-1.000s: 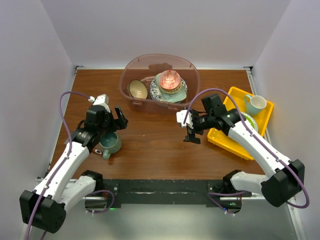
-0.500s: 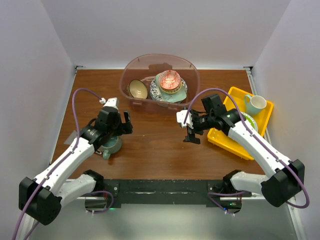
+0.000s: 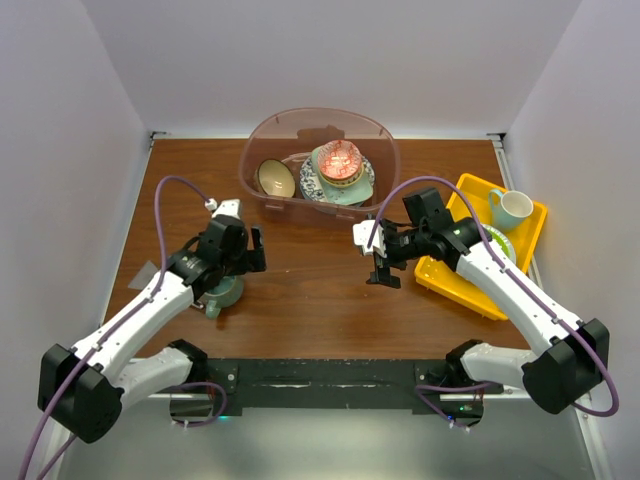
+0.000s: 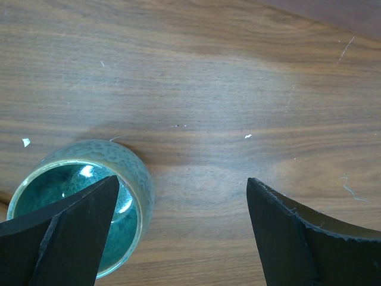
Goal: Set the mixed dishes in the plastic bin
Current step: Pick up the cup at the center of the board, then place the cup in the plastic bin.
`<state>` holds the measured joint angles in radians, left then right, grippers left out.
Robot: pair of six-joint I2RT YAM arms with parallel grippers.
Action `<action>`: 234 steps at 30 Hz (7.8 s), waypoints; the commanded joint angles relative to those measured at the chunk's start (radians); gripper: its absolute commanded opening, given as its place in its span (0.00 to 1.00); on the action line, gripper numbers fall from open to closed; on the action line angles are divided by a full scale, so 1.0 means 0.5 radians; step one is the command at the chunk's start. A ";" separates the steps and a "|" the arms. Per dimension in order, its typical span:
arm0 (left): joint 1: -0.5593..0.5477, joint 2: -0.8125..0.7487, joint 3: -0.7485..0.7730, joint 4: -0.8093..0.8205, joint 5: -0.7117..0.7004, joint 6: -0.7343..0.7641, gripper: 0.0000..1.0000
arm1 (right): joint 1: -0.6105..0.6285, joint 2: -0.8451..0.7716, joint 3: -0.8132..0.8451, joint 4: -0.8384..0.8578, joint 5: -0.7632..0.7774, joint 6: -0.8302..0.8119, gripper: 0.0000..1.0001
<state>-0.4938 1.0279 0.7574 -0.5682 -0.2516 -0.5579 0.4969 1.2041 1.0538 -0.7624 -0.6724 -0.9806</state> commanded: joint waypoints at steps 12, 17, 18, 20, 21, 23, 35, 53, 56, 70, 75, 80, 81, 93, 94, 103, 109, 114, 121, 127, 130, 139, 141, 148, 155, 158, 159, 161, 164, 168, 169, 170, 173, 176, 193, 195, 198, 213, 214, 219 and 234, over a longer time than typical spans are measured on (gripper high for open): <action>-0.101 0.055 0.077 -0.035 -0.156 -0.038 0.92 | -0.009 0.006 -0.015 0.043 -0.045 0.016 0.98; -0.126 0.070 0.077 -0.048 -0.184 -0.047 0.91 | -0.009 0.003 -0.015 0.043 -0.042 0.013 0.98; -0.135 0.079 0.080 -0.051 -0.187 -0.047 0.91 | -0.006 0.003 -0.015 0.043 -0.045 0.013 0.98; -0.144 0.083 0.081 -0.057 -0.202 -0.050 0.91 | -0.006 0.000 -0.015 0.043 -0.042 0.013 0.98; -0.147 0.086 0.084 -0.063 -0.206 -0.050 0.91 | -0.006 0.000 -0.015 0.043 -0.039 0.013 0.98; -0.163 0.092 0.087 -0.069 -0.218 -0.053 0.91 | -0.009 0.003 -0.015 0.043 -0.042 0.013 0.98; -0.212 0.122 0.090 -0.091 -0.267 -0.065 0.90 | -0.006 0.003 -0.018 0.046 -0.042 0.013 0.98; -0.264 0.196 0.096 -0.118 -0.304 -0.065 0.86 | -0.009 0.006 -0.018 0.046 -0.042 0.013 0.98; -0.273 0.211 0.099 -0.121 -0.313 -0.068 0.85 | -0.009 0.003 -0.018 0.046 -0.039 0.013 0.98; -0.319 0.273 0.114 -0.152 -0.359 -0.078 0.84 | -0.009 0.006 -0.024 0.046 -0.039 0.013 0.98; -0.335 0.297 0.120 -0.164 -0.368 -0.075 0.82 | -0.009 0.006 -0.021 0.046 -0.036 0.010 0.98; -0.347 0.334 0.130 -0.171 -0.380 -0.075 0.82 | -0.009 0.012 -0.021 0.046 -0.036 0.010 0.98; -0.347 0.340 0.136 -0.177 -0.380 -0.075 0.81 | -0.009 0.009 -0.021 0.049 -0.036 0.010 0.98; -0.359 0.426 0.154 -0.210 -0.463 -0.081 0.45 | -0.009 0.006 -0.018 0.043 -0.039 0.007 0.98; -0.359 0.432 0.154 -0.213 -0.469 -0.081 0.41 | -0.012 0.009 -0.018 0.040 -0.039 0.007 0.98; -0.359 0.359 0.197 -0.226 -0.436 -0.026 0.00 | -0.012 0.006 -0.018 0.034 -0.036 0.001 0.98; -0.365 0.172 0.277 -0.226 -0.322 0.115 0.00 | -0.009 0.003 -0.018 0.034 -0.039 0.001 0.98; -0.365 0.040 0.357 -0.226 -0.178 0.238 0.00 | -0.012 0.003 -0.018 0.034 -0.036 0.001 0.98; -0.365 -0.049 0.589 -0.217 0.031 0.355 0.00 | -0.009 0.000 -0.015 0.034 -0.036 0.001 0.98; -0.365 0.006 0.853 -0.226 0.058 0.438 0.00 | -0.012 -0.009 -0.015 0.034 -0.036 0.001 0.98; -0.368 0.079 0.991 -0.217 0.043 0.484 0.00 | -0.012 -0.003 -0.015 0.034 -0.036 0.001 0.98; -0.277 0.466 1.464 -0.134 -0.049 0.557 0.00 | -0.012 -0.018 -0.018 0.031 -0.036 -0.002 0.98; -0.188 0.579 1.565 -0.100 -0.012 0.564 0.00 | -0.012 -0.021 -0.018 0.031 -0.036 -0.002 0.98; -0.052 1.018 2.004 -0.005 0.123 0.634 0.00 | -0.012 -0.034 -0.018 0.025 -0.042 -0.008 0.98; -0.022 1.435 2.396 -0.008 0.138 0.711 0.00 | -0.009 -0.031 -0.021 0.021 -0.057 -0.021 0.98; -0.016 1.616 2.544 0.010 0.117 0.748 0.00 | -0.009 -0.034 -0.021 0.015 -0.054 -0.027 0.98; -0.016 1.647 2.565 0.014 0.098 0.769 0.00 | -0.012 -0.034 -0.021 0.015 -0.057 -0.027 0.98; -0.009 1.736 2.630 0.029 0.083 0.790 0.00 | -0.009 -0.034 -0.024 0.012 -0.060 -0.030 0.98; 0.000 1.843 2.697 0.032 0.058 0.830 0.00 | -0.009 -0.034 -0.021 0.012 -0.060 -0.030 0.98; 0.018 1.939 2.728 0.050 0.049 0.852 0.00 | -0.012 -0.031 -0.025 0.015 -0.057 -0.030 0.98; 0.024 1.954 2.728 0.056 0.046 0.852 0.00 | -0.012 -0.031 -0.028 0.015 -0.057 -0.030 0.98; 0.030 1.984 2.722 0.053 0.046 0.858 0.00 | -0.009 -0.025 -0.025 0.015 -0.060 -0.030 0.98; 0.043 2.024 2.704 0.059 0.049 0.864 0.00 | -0.009 -0.031 -0.028 0.015 -0.060 -0.030 0.98; 0.055 2.055 2.688 0.072 0.061 0.864 0.00 | -0.012 -0.021 -0.025 0.012 -0.054 -0.030 0.98; 0.070 2.199 2.664 0.069 0.104 0.855 0.00 | -0.012 -0.021 -0.028 0.015 -0.051 -0.030 0.98; 0.067 2.209 2.648 0.072 0.107 0.852 0.00 | -0.012 -0.024 -0.028 0.012 -0.054 -0.030 0.98; 0.067 2.221 2.624 0.072 0.114 0.852 0.00 | -0.012 -0.024 -0.028 0.015 -0.051 -0.030 0.98; 0.070 2.239 2.517 0.075 0.095 0.855 0.00 | -0.009 -0.018 -0.025 0.015 -0.051 -0.030 0.98; 0.070 2.236 2.504 0.075 0.095 0.855 0.01 | -0.009 -0.018 -0.025 0.015 -0.048 -0.030 0.98; 0.070 2.224 2.480 0.075 0.092 0.849 0.06 | -0.012 -0.021 -0.025 0.015 -0.048 -0.030 0.98; 0.070 2.117 2.455 0.035 0.058 0.818 0.26 | -0.012 -0.018 -0.021 0.012 -0.048 -0.030 0.98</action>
<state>-0.4644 2.1822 1.9785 -0.6159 -0.1989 -0.1692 0.4961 1.2049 1.0420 -0.7624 -0.6731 -0.9878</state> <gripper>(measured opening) 0.244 0.983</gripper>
